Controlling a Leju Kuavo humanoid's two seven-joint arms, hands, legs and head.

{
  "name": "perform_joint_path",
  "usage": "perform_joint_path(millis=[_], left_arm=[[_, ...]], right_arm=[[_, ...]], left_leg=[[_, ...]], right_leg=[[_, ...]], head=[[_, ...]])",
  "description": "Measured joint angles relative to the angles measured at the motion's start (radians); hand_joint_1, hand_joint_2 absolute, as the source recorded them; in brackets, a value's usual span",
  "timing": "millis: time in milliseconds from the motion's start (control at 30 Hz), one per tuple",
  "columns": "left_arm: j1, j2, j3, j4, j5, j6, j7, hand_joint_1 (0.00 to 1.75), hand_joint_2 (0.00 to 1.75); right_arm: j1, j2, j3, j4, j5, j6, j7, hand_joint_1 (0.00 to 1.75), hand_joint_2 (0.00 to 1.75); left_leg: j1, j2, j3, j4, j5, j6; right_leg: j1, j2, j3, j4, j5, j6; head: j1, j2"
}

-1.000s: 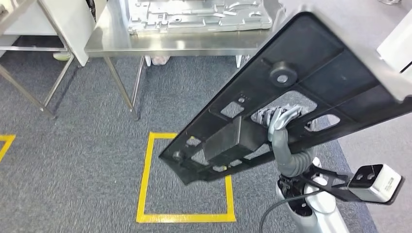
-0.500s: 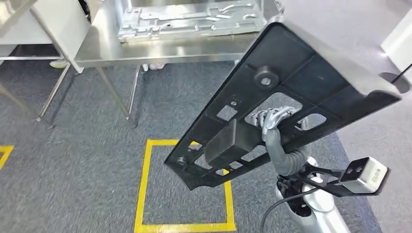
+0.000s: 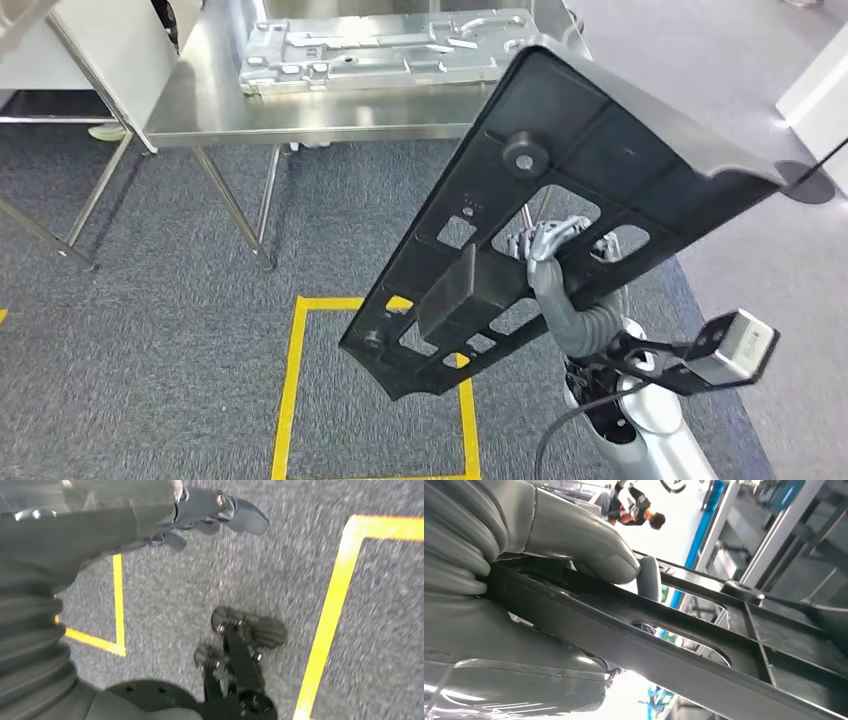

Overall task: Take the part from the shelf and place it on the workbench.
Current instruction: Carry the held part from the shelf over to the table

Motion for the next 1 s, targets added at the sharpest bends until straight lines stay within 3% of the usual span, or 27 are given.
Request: perform_joint_path(millis=[100, 133, 167, 233, 300, 367, 467, 533, 600, 633, 667, 700, 767, 800, 867, 1000], left_arm=[[-0.002, -0.001, 0.001, 0.0, 0.0, 0.0, 0.0, 0.0, 1.75], [-0.002, -0.002, 0.001, 0.0, 0.0, 0.0, 0.0, 0.0, 1.75], [-0.001, -0.002, 0.001, 0.0, 0.0, 0.0, 0.0, 0.0, 1.75], [0.0, -0.003, 0.002, 0.0, 0.0, -0.001, 0.0, 0.0, 1.75], [0.0, -0.003, 0.002, 0.0, 0.0, -0.002, 0.0, 0.0, 1.75], [-0.003, -0.003, 0.003, 0.0, 0.0, -0.003, 0.0, 0.0, 1.75], [-0.005, -0.003, 0.006, 0.0, -0.003, -0.005, 0.0, 0.0, 1.75], [-0.004, -0.003, 0.008, 0.0, -0.005, -0.006, 0.0, 0.0, 1.75], [-0.002, -0.003, 0.01, 0.0, -0.006, -0.006, 0.0, 0.0, 1.75], [-0.001, -0.003, 0.012, 0.0, -0.006, -0.006, 0.0, 0.0, 1.75], [0.001, -0.003, 0.014, 0.0, -0.007, -0.007, 0.0, 0.0, 1.75], [0.002, -0.003, 0.015, 0.0, -0.007, -0.007, 0.0, 0.0, 1.75], [0.004, -0.002, 0.017, 0.0, -0.007, -0.009, 0.0, 0.0, 1.75], [0.004, -0.002, 0.018, 0.0, -0.007, -0.009, 0.0, 0.0, 1.75], [0.002, -0.002, 0.018, 0.0, -0.007, -0.009, 0.0, 0.0, 1.75], [0.002, -0.002, 0.018, 0.0, -0.008, -0.01, 0.0, 0.0, 1.75]], right_arm=[[0.001, -0.003, -0.001, 0.005, 0.001, 0.008, 0.002, 1.75, 1.75], [0.001, -0.004, -0.001, 0.008, 0.003, 0.01, 0.003, 1.75, 1.75], [0.001, -0.004, -0.001, 0.009, 0.006, 0.012, 0.004, 1.75, 1.75], [0.0, -0.004, -0.003, 0.011, 0.011, 0.012, 0.005, 1.75, 1.75], [-0.005, -0.005, -0.005, 0.012, 0.015, 0.013, 0.007, 1.75, 1.75], [-0.009, -0.005, -0.006, 0.012, 0.018, 0.016, 0.009, 1.75, 1.75], [-0.014, -0.01, -0.013, 0.011, 0.021, 0.022, 0.013, 1.75, 1.75], [-0.018, -0.012, -0.017, 0.01, 0.027, 0.03, 0.013, 1.75, 1.75], [-0.02, -0.013, -0.017, 0.01, 0.04, 0.04, 0.013, 1.75, 1.75], [-0.019, -0.015, -0.017, 0.01, 0.047, 0.046, 0.013, 1.75, 1.75], [-0.018, -0.016, -0.017, 0.01, 0.053, 0.051, 0.011, 1.75, 1.75], [-0.018, -0.018, -0.017, 0.01, 0.057, 0.056, 0.01, 1.75, 1.75], [-0.018, -0.02, -0.017, 0.01, 0.062, 0.063, 0.006, 1.75, 1.75], [-0.018, -0.02, -0.017, 0.01, 0.063, 0.066, 0.004, 1.75, 1.75], [-0.018, -0.02, -0.017, 0.007, 0.065, 0.07, 0.001, 1.75, 1.75], [-0.017, -0.02, -0.017, 0.0, 0.069, 0.072, 0.0, 1.75, 1.75]], left_leg=[[0.0, 0.0, 0.02, -0.005, -0.015, 0.008], [0.001, -0.001, 0.027, -0.004, -0.022, 0.008], [0.002, -0.001, 0.036, -0.004, -0.029, 0.006], [0.004, -0.004, 0.057, -0.002, -0.046, -0.002], [0.002, -0.005, 0.07, 0.002, -0.064, -0.014], [0.0, -0.005, 0.075, 0.001, -0.075, -0.026], [0.004, -0.003, 0.08, 0.015, -0.093, -0.043], [0.007, -0.002, 0.035, 0.109, -0.133, -0.052], [0.008, -0.002, -0.053, 0.252, -0.175, -0.058], [0.008, -0.002, -0.089, 0.297, -0.176, -0.06], [0.008, -0.002, -0.106, 0.302, -0.153, -0.061], [0.009, -0.002, -0.104, 0.266, -0.112, -0.061], [0.008, -0.002, -0.064, 0.136, -0.022, -0.054], [0.006, -0.003, -0.043, 0.081, 0.0, -0.047], [0.002, -0.003, -0.026, 0.037, -0.003, -0.031], [0.005, -0.004, -0.007, 0.023, -0.013, -0.005]], right_leg=[[-0.011, -0.001, -0.123, 0.197, -0.059, 0.015], [-0.014, -0.002, -0.153, 0.229, -0.053, 0.02], [-0.018, -0.002, -0.163, 0.221, -0.025, 0.023], [-0.023, -0.005, -0.131, 0.103, 0.069, 0.025], [-0.021, -0.008, -0.085, -0.013, 0.121, 0.019], [-0.014, -0.007, -0.071, -0.041, 0.115, 0.007], [-0.017, -0.005, -0.058, -0.051, 0.106, -0.013], [-0.02, -0.006, -0.043, -0.057, 0.099, -0.024], [-0.018, -0.006, -0.031, -0.058, 0.087, -0.029], [-0.018, -0.005, -0.023, -0.058, 0.08, -0.029], [-0.018, -0.004, -0.014, -0.058, 0.073, -0.028], [-0.018, -0.003, -0.002, -0.058, 0.064, -0.026], [-0.017, -0.001, 0.021, -0.058, 0.045, -0.018], [-0.016, 0.0, 0.028, -0.057, 0.037, -0.013], [-0.012, 0.001, 0.034, -0.058, 0.03, 0.0], [-0.014, -0.002, 0.033, -0.034, 0.022, 0.018]], head=[[0.003, 0.0], [0.003, 0.0], [0.003, 0.0], [0.003, 0.0], [0.003, 0.0], [0.001, 0.0], [-0.002, 0.0], [-0.005, 0.0], [-0.006, 0.0], [-0.006, 0.0], [-0.006, 0.0], [-0.006, 0.0], [-0.006, 0.0], [-0.006, 0.0], [-0.005, 0.0], [-0.003, 0.0]])
